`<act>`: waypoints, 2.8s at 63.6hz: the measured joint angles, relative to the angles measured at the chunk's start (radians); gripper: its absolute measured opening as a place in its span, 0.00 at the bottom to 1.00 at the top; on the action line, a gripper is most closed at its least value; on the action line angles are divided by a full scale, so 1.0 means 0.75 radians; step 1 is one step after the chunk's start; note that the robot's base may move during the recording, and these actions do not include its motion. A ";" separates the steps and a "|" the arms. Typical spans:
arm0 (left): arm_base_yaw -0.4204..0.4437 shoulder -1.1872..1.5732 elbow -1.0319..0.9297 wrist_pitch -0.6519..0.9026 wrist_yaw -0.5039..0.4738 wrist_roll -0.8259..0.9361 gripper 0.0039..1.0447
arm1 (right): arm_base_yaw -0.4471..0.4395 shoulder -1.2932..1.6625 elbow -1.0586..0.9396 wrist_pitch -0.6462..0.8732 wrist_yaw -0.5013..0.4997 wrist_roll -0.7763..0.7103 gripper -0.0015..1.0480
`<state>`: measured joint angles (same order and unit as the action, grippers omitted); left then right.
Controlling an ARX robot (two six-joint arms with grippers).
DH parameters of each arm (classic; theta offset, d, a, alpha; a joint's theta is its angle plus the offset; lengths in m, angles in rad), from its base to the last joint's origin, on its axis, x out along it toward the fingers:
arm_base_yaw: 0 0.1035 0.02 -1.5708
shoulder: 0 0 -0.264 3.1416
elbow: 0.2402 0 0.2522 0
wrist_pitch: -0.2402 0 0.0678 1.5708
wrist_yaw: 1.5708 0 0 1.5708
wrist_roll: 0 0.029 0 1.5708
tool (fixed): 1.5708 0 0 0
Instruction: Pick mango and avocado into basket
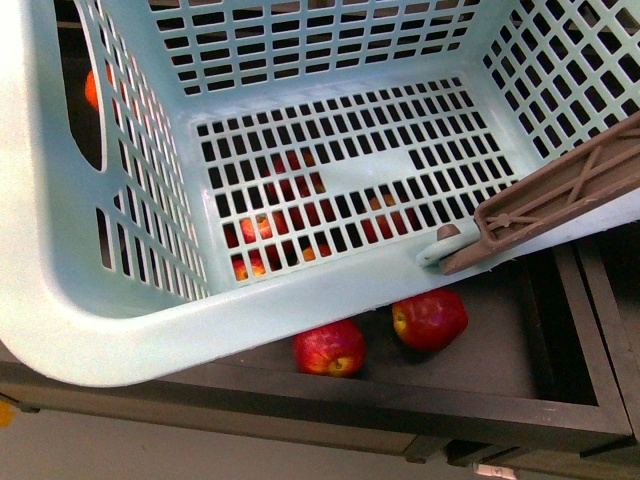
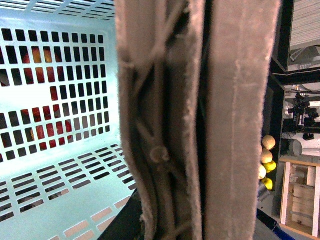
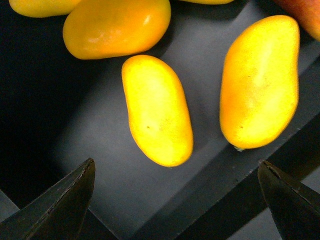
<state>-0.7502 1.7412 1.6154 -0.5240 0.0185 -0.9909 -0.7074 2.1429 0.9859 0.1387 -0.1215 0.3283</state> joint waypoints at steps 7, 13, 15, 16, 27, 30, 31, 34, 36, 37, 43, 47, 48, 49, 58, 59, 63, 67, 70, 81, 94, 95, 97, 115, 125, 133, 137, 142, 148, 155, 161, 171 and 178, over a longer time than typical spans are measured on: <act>0.000 0.000 0.000 0.000 0.000 0.000 0.14 | 0.037 0.053 0.065 -0.021 0.016 0.039 0.92; 0.000 0.000 0.000 0.000 0.001 0.000 0.14 | 0.063 0.097 0.113 -0.041 0.041 0.067 0.92; 0.001 0.000 0.000 0.000 0.000 0.000 0.14 | 0.071 0.114 0.129 -0.047 0.048 0.072 0.92; 0.001 0.000 0.000 0.000 0.000 -0.001 0.14 | 0.073 0.120 0.135 -0.049 0.050 0.073 0.92; 0.000 0.000 0.000 0.000 -0.003 0.000 0.14 | 0.099 0.201 0.201 -0.089 0.080 0.093 0.92; 0.000 0.000 0.000 0.000 0.000 0.000 0.14 | 0.104 0.219 0.218 -0.091 0.088 0.097 0.92; 0.000 0.000 0.000 0.000 0.001 -0.001 0.14 | 0.105 0.225 0.224 -0.091 0.092 0.097 0.92; 0.000 0.000 0.000 0.000 0.002 0.000 0.14 | 0.107 0.242 0.238 -0.091 0.104 0.097 0.92; 0.000 0.000 0.000 0.000 0.001 -0.001 0.14 | 0.108 0.250 0.243 -0.091 0.107 0.097 0.92; 0.000 0.000 0.000 0.000 0.001 0.000 0.14 | 0.108 0.252 0.245 -0.091 0.108 0.097 0.92; 0.001 0.000 0.000 0.000 0.000 0.000 0.14 | 0.112 0.273 0.252 -0.091 0.114 0.097 0.92; 0.001 0.000 0.000 0.000 0.000 0.000 0.14 | 0.113 0.290 0.258 -0.091 0.119 0.097 0.92; 0.000 0.000 0.000 0.000 0.000 0.000 0.14 | 0.113 0.293 0.259 -0.091 0.119 0.097 0.92; 0.000 0.000 0.000 0.000 0.000 0.000 0.14 | 0.114 0.297 0.260 -0.091 0.119 0.096 0.92; 0.000 0.000 0.000 0.000 0.000 0.000 0.14 | 0.114 0.333 0.282 -0.095 0.132 0.097 0.92; 0.000 0.000 0.000 0.000 0.000 0.000 0.14 | 0.114 0.335 0.284 -0.096 0.132 0.097 0.92; 0.001 0.000 0.000 0.000 0.000 0.000 0.14 | 0.115 0.346 0.294 -0.101 0.133 0.097 0.92; 0.001 0.000 0.000 0.000 0.000 0.000 0.14 | 0.115 0.356 0.308 -0.106 0.134 0.097 0.92; 0.000 0.000 0.000 0.000 0.001 0.000 0.14 | 0.116 0.364 0.321 -0.110 0.137 0.097 0.92; 0.000 0.000 0.000 0.000 0.001 0.000 0.14 | 0.122 0.392 0.372 -0.128 0.137 0.101 0.92; 0.000 0.000 0.000 0.000 0.000 0.000 0.14 | 0.129 0.436 0.425 -0.146 0.137 0.102 0.92; 0.001 0.000 0.000 0.000 0.000 0.000 0.14 | 0.129 0.439 0.428 -0.147 0.137 0.102 0.92; 0.000 0.000 0.000 0.000 0.001 0.000 0.14 | 0.130 0.445 0.433 -0.150 0.138 0.101 0.92; 0.000 0.000 0.000 0.000 0.001 0.000 0.14 | 0.138 0.497 0.473 -0.157 0.138 0.101 0.92; 0.000 0.000 0.000 0.000 0.001 0.000 0.14 | 0.141 0.527 0.500 -0.163 0.137 0.101 0.92; 0.001 0.000 0.000 0.000 0.000 0.000 0.14 | 0.146 0.555 0.527 -0.170 0.138 0.100 0.92; 0.001 0.000 0.000 0.000 0.000 0.000 0.14 | 0.148 0.567 0.540 -0.174 0.139 0.100 0.92; 0.000 0.000 0.000 0.000 0.001 0.000 0.14 | 0.150 0.580 0.557 -0.179 0.143 0.099 0.92; 0.000 0.000 0.000 0.000 0.001 0.000 0.14 | 0.152 0.599 0.581 -0.186 0.148 0.099 0.92; 0.000 0.000 0.000 0.000 0.001 0.000 0.14 | 0.155 0.628 0.612 -0.194 0.148 0.096 0.92; 0.000 0.000 0.000 0.000 0.000 0.000 0.14 | 0.157 0.649 0.635 -0.201 0.148 0.095 0.92; 0.000 0.000 0.000 0.000 0.001 0.000 0.14 | 0.159 0.678 0.670 -0.209 0.148 0.091 0.92; 0.001 0.000 0.000 0.000 0.001 0.000 0.14 | 0.159 0.691 0.688 -0.214 0.148 0.091 0.90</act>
<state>-0.7498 1.7412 1.6154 -0.5240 0.0189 -0.9909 -0.5880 2.6610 1.5017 -0.0216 -0.0109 0.3965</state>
